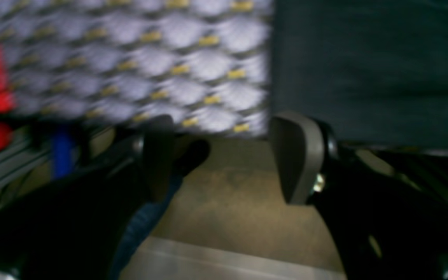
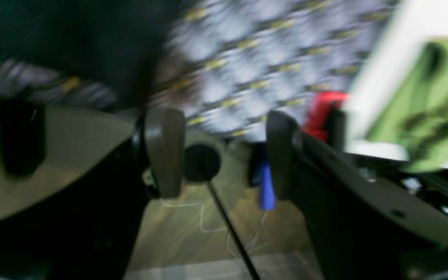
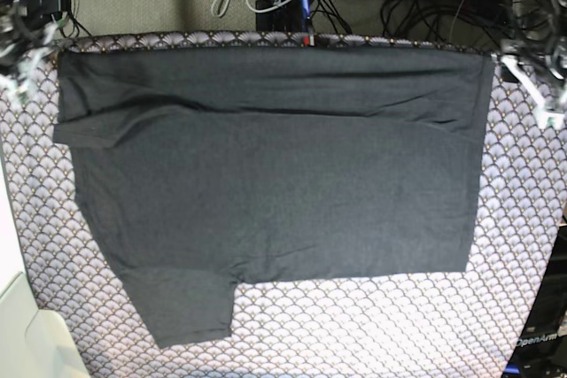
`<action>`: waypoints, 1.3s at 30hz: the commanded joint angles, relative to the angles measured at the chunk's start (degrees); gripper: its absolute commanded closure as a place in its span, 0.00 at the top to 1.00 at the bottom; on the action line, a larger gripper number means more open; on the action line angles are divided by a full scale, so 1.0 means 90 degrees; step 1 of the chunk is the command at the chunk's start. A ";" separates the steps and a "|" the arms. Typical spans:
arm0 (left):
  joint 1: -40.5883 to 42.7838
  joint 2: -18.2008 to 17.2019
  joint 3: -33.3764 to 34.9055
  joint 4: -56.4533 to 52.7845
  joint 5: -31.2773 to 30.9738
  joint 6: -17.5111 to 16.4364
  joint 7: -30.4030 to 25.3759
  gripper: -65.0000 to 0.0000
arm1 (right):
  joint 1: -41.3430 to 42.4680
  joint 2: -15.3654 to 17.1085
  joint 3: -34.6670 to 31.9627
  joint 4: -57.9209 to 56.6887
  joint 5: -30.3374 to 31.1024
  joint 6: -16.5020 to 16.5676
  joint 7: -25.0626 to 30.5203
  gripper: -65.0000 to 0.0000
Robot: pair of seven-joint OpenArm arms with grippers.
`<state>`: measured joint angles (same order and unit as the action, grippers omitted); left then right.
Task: Fold the T-shirt properly
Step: 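Raise both grippers away from the shirt, then move both grippers to the shirt's side edges near the hem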
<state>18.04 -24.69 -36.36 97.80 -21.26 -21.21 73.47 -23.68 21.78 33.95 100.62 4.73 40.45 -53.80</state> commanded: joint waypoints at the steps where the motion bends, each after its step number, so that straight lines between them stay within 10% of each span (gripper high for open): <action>1: -0.0183 -0.0114 -0.0204 0.0108 -0.0027 0.0008 -0.0051 0.63 | 0.0087 0.0173 0.0130 0.0117 -0.0032 -0.0050 0.0034 0.54; 17: -0.3514 -0.0026 0.0968 -0.1260 0.0247 0.0086 -0.0901 0.62 | 0.4189 0.0212 -0.1365 -0.2013 -0.0863 -0.0050 0.0190 0.55; 25: -0.4325 0.0521 0.1613 -0.2559 0.1683 0.0086 -0.2493 0.62 | 0.6143 -0.0169 -0.1590 -0.5177 -0.1957 -0.0050 0.2173 0.55; 39: -0.4969 0.0785 0.1583 -0.3702 0.2162 0.0086 -0.2903 0.62 | 0.6934 -0.0178 -0.1785 -0.7404 -0.2084 -0.0050 0.4156 0.55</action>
<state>-25.08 -16.67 -21.96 63.37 -1.50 -20.60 48.49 36.80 19.22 17.82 33.08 -14.76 40.07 -17.82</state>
